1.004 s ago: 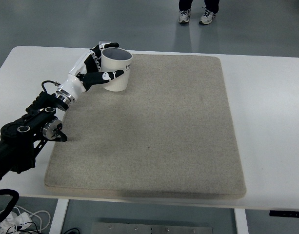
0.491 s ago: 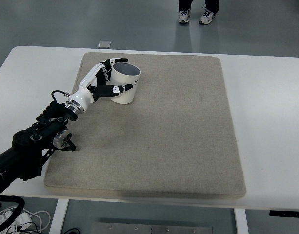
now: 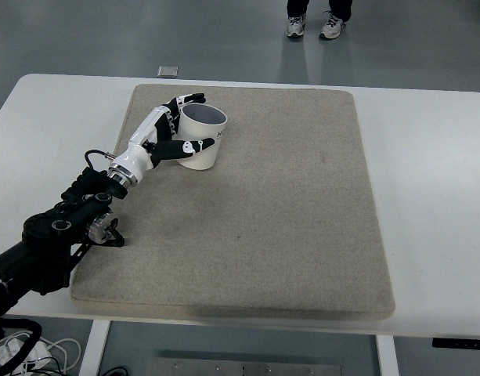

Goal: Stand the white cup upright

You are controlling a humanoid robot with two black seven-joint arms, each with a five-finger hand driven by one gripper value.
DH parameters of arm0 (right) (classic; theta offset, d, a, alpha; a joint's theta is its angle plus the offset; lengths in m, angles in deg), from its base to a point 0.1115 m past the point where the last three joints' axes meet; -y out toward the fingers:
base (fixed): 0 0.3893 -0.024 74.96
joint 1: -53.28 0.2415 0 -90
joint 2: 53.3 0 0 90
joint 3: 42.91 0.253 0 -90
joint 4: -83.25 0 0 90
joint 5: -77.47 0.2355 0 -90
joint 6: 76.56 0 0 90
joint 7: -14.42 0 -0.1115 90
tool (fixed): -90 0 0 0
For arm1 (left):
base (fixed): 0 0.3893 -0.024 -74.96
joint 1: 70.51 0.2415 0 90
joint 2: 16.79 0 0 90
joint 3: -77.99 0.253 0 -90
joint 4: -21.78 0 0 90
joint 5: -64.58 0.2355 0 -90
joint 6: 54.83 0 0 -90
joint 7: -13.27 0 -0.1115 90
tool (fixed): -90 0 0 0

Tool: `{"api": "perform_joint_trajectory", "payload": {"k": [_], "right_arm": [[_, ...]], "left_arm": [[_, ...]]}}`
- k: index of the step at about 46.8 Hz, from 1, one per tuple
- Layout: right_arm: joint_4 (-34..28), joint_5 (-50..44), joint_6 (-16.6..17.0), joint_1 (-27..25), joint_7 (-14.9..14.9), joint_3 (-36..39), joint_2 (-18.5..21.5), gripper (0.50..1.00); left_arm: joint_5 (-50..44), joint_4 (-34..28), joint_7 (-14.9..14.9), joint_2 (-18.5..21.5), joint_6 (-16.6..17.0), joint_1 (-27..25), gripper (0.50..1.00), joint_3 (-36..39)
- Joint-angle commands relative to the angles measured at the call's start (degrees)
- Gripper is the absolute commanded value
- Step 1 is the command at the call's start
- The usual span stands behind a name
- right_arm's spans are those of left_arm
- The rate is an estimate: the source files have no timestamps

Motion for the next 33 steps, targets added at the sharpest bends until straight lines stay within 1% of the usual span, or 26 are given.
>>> {"api": "perform_joint_trajectory", "payload": {"k": [1, 24, 28, 33], "right_arm": [[0.0, 0.0, 0.0, 0.0, 0.0, 0.0, 0.0, 0.952], [0.0, 0.0, 0.0, 0.0, 0.0, 0.0, 0.0, 0.952], [0.0, 0.0, 0.0, 0.1, 0.0, 0.0, 0.0, 0.952], [0.0, 0.0, 0.0, 0.0, 0.0, 0.0, 0.0, 0.952]], "left_arm": [[-0.2, -0.3, 0.0, 0.0, -0.1, 0.0, 0.992, -0.2], [-0.5, -6.1, 0.0, 2.3, 0.0, 0.1, 0.992, -1.1], [-0.5, -8.1, 0.0, 3.3, 0.1, 0.1, 0.992, -2.2], [-0.6, -9.4, 0.0, 3.7, 0.1, 0.0, 0.992, -3.5]]}}
